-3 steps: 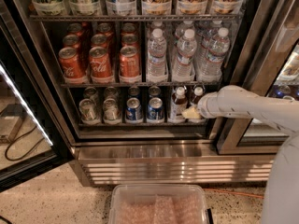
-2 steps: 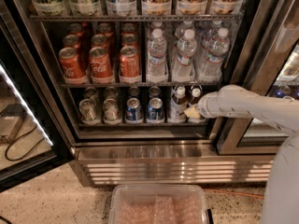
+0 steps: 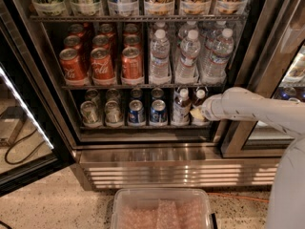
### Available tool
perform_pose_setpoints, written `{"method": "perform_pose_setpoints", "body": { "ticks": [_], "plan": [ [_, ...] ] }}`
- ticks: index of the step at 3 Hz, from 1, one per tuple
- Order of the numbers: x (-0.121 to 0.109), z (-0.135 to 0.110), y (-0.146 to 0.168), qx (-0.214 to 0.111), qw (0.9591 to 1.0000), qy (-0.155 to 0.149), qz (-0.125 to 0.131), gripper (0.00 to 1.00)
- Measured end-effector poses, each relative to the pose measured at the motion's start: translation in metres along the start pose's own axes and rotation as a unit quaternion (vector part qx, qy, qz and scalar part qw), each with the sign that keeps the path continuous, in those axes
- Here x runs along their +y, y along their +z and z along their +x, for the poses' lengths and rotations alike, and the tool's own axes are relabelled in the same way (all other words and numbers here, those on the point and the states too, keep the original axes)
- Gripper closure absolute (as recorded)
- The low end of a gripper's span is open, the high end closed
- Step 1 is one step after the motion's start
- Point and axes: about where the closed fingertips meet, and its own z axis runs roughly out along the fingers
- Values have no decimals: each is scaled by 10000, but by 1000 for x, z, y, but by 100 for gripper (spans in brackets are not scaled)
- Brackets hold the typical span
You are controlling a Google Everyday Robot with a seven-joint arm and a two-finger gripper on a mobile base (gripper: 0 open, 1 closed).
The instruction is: Pick blue plastic bottle from bottom shelf of fridge
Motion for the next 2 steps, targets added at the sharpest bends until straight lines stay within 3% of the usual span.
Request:
{"method": "perform_pose_setpoints", "body": {
  "ticks": [2],
  "plan": [
    [0, 3, -2, 1, 9999, 132, -11, 100]
  ]
}}
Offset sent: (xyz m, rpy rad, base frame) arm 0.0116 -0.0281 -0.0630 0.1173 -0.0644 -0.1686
